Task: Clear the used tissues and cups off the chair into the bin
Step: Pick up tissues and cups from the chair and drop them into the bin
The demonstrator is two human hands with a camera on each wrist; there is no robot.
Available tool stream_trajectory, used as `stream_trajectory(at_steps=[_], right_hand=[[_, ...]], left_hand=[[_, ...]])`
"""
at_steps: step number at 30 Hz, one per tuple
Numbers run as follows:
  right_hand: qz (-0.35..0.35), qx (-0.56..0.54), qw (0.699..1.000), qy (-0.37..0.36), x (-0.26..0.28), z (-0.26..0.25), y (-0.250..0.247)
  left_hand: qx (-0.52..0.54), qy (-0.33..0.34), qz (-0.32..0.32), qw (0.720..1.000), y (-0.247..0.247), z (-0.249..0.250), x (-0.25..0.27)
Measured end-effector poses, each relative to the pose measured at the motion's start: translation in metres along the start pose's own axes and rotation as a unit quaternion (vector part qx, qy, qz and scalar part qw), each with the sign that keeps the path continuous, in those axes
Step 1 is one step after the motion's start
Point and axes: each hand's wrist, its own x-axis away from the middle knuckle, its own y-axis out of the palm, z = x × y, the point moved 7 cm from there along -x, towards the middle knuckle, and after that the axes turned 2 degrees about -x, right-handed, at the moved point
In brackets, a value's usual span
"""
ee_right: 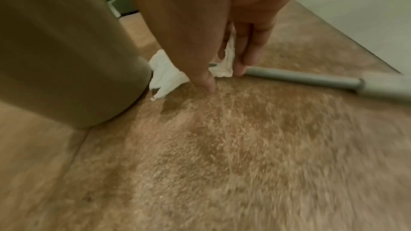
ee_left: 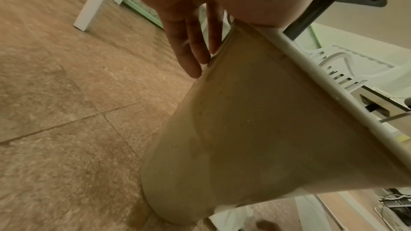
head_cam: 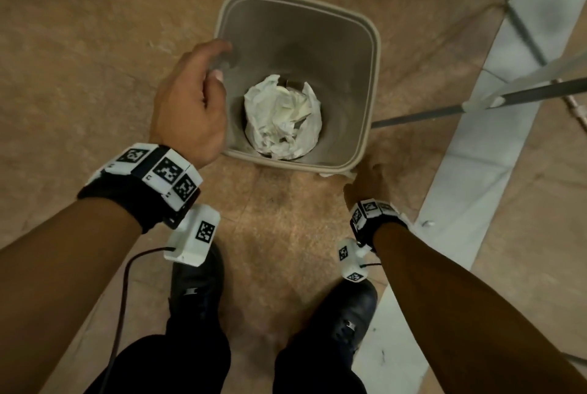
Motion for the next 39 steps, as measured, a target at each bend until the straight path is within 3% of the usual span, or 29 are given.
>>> stream_trajectory(at_steps=[7,9,12,14,16,19,22,26,30,34,36,39], right_hand=[[-0.104,0.035,0.988,-0.106,-0.010,-0.051,0.019],[-0.147,0.040,0.983,-0.104,-0.009,-0.051,0.027],[-0.193,0.157,0.964,-0.095,0.007,-0.046,0.031],[-0.216,0.179,0.955,-0.097,0.032,-0.047,0.007],[-0.190,0.067,0.976,-0.080,0.035,-0.065,-0.007],[-0.073,-0.099,0.986,-0.111,0.049,-0.101,-0.067],[-0.020,-0.119,0.982,-0.143,0.048,-0.107,-0.072],[0.003,-0.218,0.969,-0.115,0.058,-0.088,-0.077],[0.053,-0.218,0.965,-0.137,0.098,-0.084,-0.138],[0.084,-0.282,0.937,-0.188,0.138,-0.105,-0.194],[0.076,-0.269,0.929,-0.244,0.162,-0.134,-0.209],[0.001,-0.156,0.940,-0.302,0.179,-0.179,-0.203]], left_hand=[[-0.006,0.011,-0.012,1.000,0.000,0.001,-0.004],[-0.012,0.009,-0.017,1.000,-0.001,0.002,-0.005],[-0.014,-0.002,-0.013,1.000,-0.008,0.004,-0.003],[-0.012,-0.015,-0.003,1.000,-0.022,0.017,0.011],[-0.012,-0.029,0.009,0.999,-0.029,0.016,0.010],[-0.023,-0.056,0.030,0.998,-0.061,0.025,0.010],[-0.056,-0.083,0.014,0.995,-0.061,0.002,0.013],[-0.072,-0.141,-0.011,0.987,-0.050,-0.028,0.034],[-0.075,-0.186,0.009,0.980,-0.063,-0.012,0.044],[-0.086,-0.235,0.000,0.968,-0.064,-0.004,0.051],[-0.076,-0.250,-0.017,0.965,-0.063,0.000,0.052],[-0.062,-0.232,-0.043,0.970,-0.051,0.016,0.051]])
